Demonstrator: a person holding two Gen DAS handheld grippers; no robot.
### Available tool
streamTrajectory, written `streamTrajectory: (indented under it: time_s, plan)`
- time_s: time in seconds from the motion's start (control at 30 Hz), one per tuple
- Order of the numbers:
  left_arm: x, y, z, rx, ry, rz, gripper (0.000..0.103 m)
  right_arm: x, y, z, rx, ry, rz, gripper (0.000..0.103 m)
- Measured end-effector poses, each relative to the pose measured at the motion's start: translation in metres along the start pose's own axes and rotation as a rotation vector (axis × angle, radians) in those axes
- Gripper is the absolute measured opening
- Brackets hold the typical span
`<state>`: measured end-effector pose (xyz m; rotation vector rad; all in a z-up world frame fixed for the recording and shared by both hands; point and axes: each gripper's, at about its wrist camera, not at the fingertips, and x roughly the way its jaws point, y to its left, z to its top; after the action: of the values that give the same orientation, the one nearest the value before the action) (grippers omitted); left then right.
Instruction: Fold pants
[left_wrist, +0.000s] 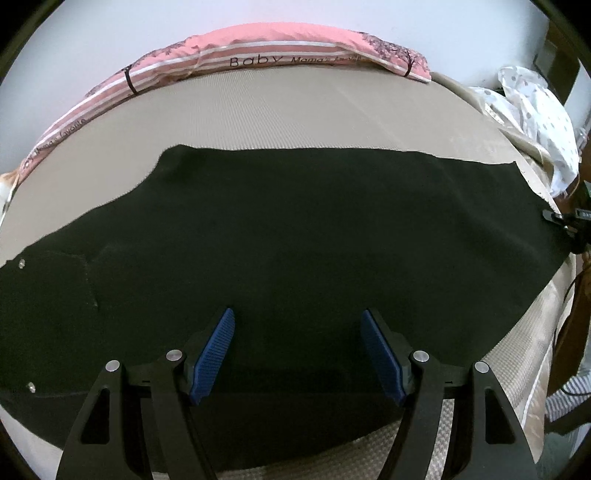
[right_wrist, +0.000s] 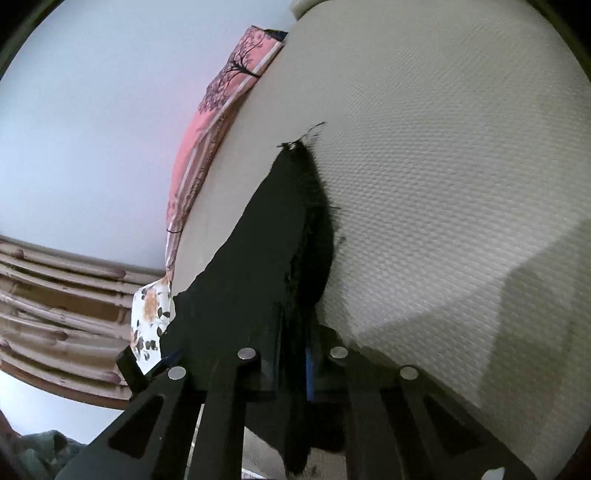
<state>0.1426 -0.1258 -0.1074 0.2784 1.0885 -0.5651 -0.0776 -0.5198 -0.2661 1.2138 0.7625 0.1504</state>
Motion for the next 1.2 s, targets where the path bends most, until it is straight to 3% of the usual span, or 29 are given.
streamTrajectory:
  time_s: [0.13,0.3,0.57,0.87,1.1,1.2]
  plan:
    - [0.003,-0.006,-0.004,0.029,-0.027,0.038,0.072,0.004,0.015,-0.003,-0.010,-0.038,-0.062,0.007]
    - [-0.001,0.003,-0.001,-0.009,-0.031,0.009,0.072,0.001,0.043,-0.009,0.020,-0.095,-0.069,0.007]
    - [-0.051,0.049,0.003,-0.084,-0.135,0.032,0.072,0.033,0.139,-0.013,-0.066,-0.067,0.057,0.007]
    - [-0.097,0.109,-0.024,-0.144,-0.188,0.104,0.072,0.161,0.241,-0.029,-0.157,0.102,0.099,0.007]
    - [-0.110,0.144,-0.052,-0.220,-0.211,0.089,0.072,0.269,0.282,-0.066,-0.224,0.277,0.025,0.007]
    - [-0.113,0.153,-0.055,-0.250,-0.222,0.063,0.072,0.301,0.297,-0.084,-0.305,0.326,-0.047,0.007]
